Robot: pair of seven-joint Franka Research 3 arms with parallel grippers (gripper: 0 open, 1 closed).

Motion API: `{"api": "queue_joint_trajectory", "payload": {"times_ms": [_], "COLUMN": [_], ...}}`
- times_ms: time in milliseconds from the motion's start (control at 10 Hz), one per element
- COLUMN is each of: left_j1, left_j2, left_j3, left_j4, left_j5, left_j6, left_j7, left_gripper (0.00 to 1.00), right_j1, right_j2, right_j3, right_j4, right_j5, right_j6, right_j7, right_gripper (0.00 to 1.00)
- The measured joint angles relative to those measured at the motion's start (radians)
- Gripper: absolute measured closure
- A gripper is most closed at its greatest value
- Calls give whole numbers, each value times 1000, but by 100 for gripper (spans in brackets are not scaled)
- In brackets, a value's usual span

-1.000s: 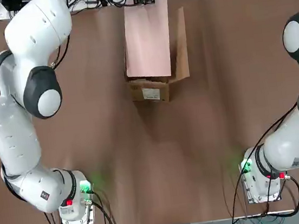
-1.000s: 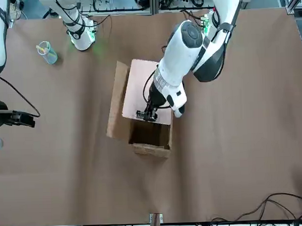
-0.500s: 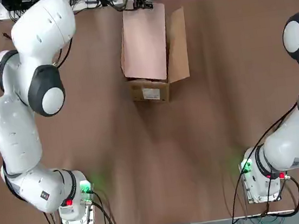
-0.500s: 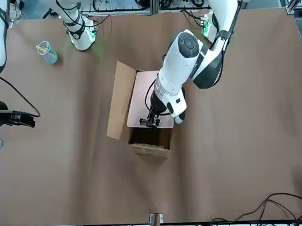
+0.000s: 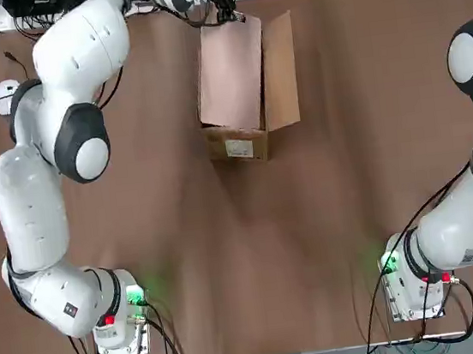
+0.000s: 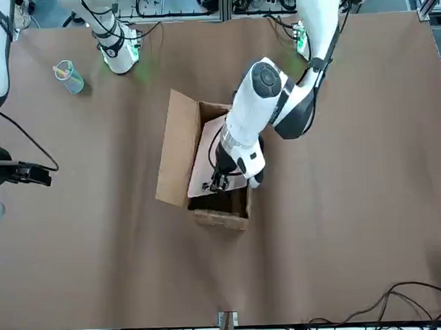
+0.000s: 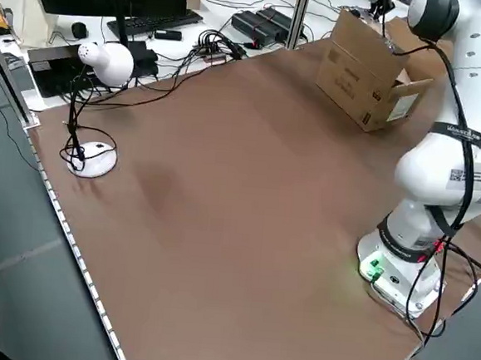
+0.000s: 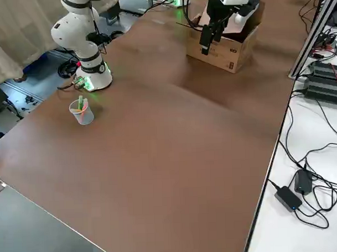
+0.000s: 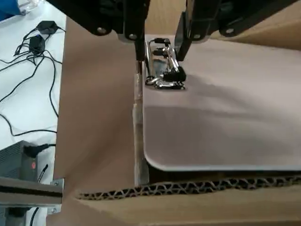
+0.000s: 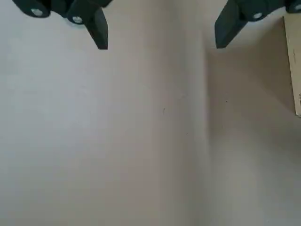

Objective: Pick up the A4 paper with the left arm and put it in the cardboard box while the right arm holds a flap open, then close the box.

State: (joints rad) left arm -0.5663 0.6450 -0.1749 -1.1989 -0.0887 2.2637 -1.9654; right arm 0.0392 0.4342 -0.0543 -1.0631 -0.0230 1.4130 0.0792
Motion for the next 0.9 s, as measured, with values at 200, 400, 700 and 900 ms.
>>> {"api": "queue_joint_trajectory", "payload": {"times_ms": [200,400,700,900], "left_j1": [-19,-22,-22,-23], "left_j2": [11,18,44,65], "left_j3": [0,0,1,1], "left_j4": [0,0,0,0], "left_j5": [4,5,11,41], "left_j6": [5,8,8,8], "left_j7": [0,0,1,1], "left_gripper": [70,70,70,70], "right_j1": [0,0,0,0], "right_j2": [0,0,0,0], "right_j3": [0,0,0,0], "right_j4": [0,0,0,0], "right_j5": [0,0,0,0], "right_j6": [0,0,0,0], "right_j7": [0,0,11,31], "right_gripper": [0,0,0,0]}}
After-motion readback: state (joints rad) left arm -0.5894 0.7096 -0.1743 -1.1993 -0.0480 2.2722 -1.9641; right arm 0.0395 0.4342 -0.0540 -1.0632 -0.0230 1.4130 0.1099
